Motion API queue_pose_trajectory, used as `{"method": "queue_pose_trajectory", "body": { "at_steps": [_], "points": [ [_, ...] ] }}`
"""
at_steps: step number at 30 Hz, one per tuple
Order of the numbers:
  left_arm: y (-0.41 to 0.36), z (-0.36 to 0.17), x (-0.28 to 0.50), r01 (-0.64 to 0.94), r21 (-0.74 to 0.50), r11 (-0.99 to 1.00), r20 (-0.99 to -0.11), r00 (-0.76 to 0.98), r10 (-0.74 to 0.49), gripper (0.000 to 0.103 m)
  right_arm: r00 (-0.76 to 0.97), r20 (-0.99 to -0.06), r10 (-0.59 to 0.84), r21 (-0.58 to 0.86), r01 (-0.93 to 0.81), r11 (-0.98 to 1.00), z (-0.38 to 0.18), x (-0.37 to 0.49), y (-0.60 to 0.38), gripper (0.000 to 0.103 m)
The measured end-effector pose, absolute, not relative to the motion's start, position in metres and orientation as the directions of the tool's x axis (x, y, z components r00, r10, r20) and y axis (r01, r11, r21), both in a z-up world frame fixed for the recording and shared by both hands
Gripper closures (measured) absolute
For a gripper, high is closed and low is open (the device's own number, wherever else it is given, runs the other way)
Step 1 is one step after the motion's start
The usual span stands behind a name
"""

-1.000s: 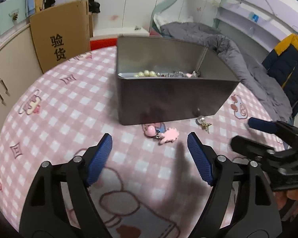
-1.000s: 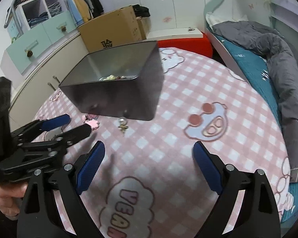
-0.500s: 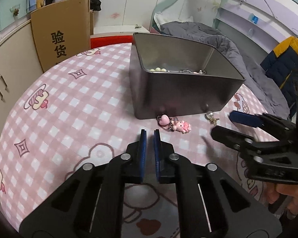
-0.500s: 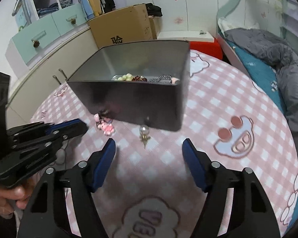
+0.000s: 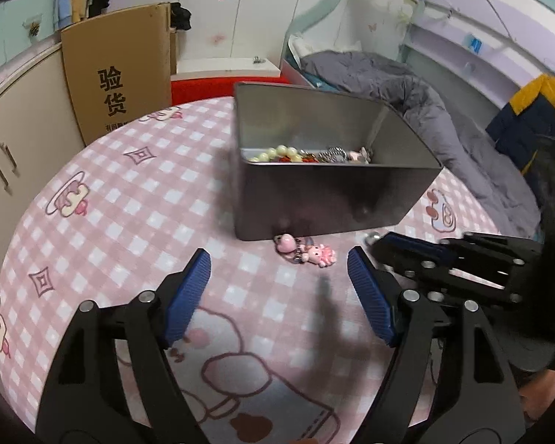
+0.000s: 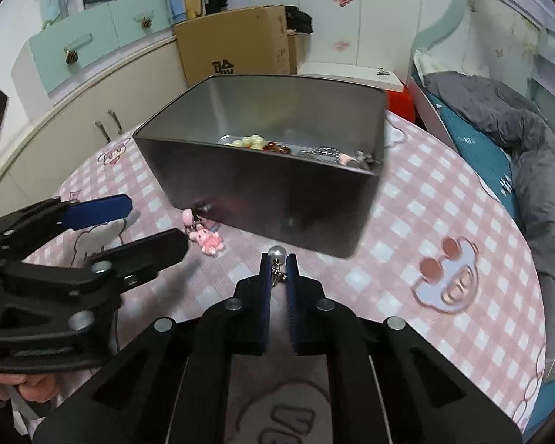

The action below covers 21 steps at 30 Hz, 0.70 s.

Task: Organize jewelry
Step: 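Grasp the pink keychain with the left tool while the right tool grasps a silver pearl charm, then carry both items into the grey box while both tools open to release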

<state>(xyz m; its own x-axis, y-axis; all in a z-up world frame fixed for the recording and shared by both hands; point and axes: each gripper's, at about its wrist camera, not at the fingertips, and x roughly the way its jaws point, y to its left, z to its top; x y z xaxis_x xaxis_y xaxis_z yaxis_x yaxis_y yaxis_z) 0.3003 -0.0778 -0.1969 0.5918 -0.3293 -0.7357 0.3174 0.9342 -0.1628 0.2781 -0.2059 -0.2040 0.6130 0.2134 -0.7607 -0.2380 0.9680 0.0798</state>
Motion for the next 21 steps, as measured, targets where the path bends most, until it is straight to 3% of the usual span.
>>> {"method": "queue_pose_trajectory", "body": {
  "at_steps": [4,6,8,9,10,13,16,21],
  "points": [
    [-0.096,-0.207,0.308,0.306,-0.158,0.939,-0.766,0.563,-0.312,0.027,0.623,-0.751,0.222,0.123,-0.198,0.972,-0.201,0.268,-0.228,0.097],
    [-0.106,-0.208,0.311,0.295,-0.094,0.951,-0.774,0.58,-0.256,0.028,0.626,-0.748,0.22,0.131,-0.186,0.974,-0.2,0.266,-0.235,0.097],
    [-0.108,-0.209,0.311,0.289,-0.073,0.954,-0.773,0.588,-0.237,0.043,0.627,-0.746,0.223,0.138,-0.182,0.974,-0.198,0.265,-0.241,0.097],
    [-0.105,-0.208,0.311,0.288,-0.069,0.955,-0.77,0.594,-0.234,0.059,0.629,-0.744,0.226,0.142,-0.182,0.973,-0.197,0.265,-0.241,0.097],
    [-0.103,-0.208,0.311,0.296,-0.074,0.952,-0.769,0.591,-0.244,0.069,0.63,-0.742,0.231,0.146,-0.185,0.972,-0.195,0.264,-0.241,0.097],
    [-0.085,-0.208,0.307,0.329,-0.106,0.938,-0.765,0.576,-0.289,0.085,0.631,-0.736,0.245,0.149,-0.201,0.968,-0.193,0.261,-0.24,0.096],
    [-0.073,-0.208,0.301,0.356,-0.144,0.923,-0.759,0.559,-0.334,0.092,0.629,-0.732,0.26,0.159,-0.214,0.964,-0.193,0.258,-0.238,0.096],
    [-0.062,-0.209,0.294,0.374,-0.173,0.911,-0.754,0.545,-0.367,0.094,0.624,-0.732,0.274,0.166,-0.226,0.96,-0.193,0.253,-0.233,0.096]
  ]
}}
